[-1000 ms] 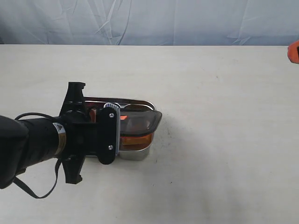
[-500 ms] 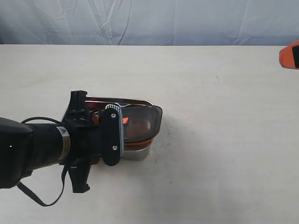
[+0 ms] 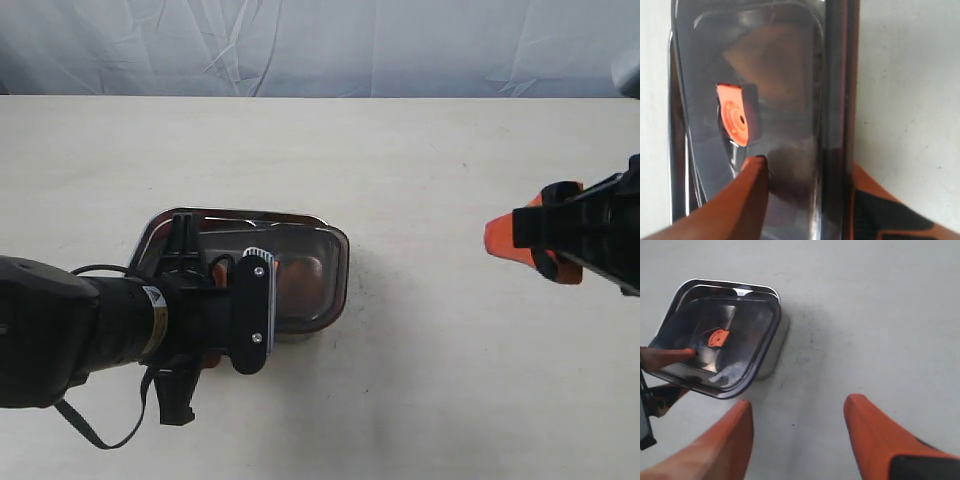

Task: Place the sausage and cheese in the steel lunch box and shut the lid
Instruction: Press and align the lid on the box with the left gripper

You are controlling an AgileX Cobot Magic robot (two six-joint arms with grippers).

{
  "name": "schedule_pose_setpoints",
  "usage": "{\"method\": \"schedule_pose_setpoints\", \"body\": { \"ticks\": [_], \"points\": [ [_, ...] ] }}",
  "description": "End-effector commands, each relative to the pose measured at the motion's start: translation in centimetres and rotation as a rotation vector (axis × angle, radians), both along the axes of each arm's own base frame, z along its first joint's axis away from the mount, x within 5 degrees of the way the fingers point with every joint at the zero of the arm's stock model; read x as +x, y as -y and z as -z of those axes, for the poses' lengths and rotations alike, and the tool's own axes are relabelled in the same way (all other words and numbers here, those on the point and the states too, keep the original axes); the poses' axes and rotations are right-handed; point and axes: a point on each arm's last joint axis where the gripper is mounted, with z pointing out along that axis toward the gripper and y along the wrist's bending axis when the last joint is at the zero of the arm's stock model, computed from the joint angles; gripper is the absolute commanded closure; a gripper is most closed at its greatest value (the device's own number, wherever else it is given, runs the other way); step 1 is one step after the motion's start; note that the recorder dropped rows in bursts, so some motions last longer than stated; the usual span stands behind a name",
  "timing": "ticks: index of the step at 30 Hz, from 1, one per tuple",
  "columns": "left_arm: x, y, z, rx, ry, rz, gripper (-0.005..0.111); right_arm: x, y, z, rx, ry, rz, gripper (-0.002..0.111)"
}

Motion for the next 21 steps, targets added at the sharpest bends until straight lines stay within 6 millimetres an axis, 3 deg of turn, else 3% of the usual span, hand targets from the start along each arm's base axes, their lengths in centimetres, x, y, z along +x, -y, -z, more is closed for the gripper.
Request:
{"method": "schedule_pose_setpoints", "body": {
  "ticks": [1,8,21],
  "points": [
    [-0.1,-0.1,0.9,0.022,-0.026,-0.011,0.066,-0.1,-0.2,1.7,0.106,-0.042,0.064,0.053],
    [-0.1,-0.1,1.0,0.025,-0.029,-0.011,0.066,-0.5,0.0,3.4,0.116,-0.084,0.089,0.053],
    [0.1,-0.1,0.9,0.013,-0.038,-0.055,0.064,-0.5,0.0,3.3,0.118,-0.080,0.090,0.053]
  ]
}}
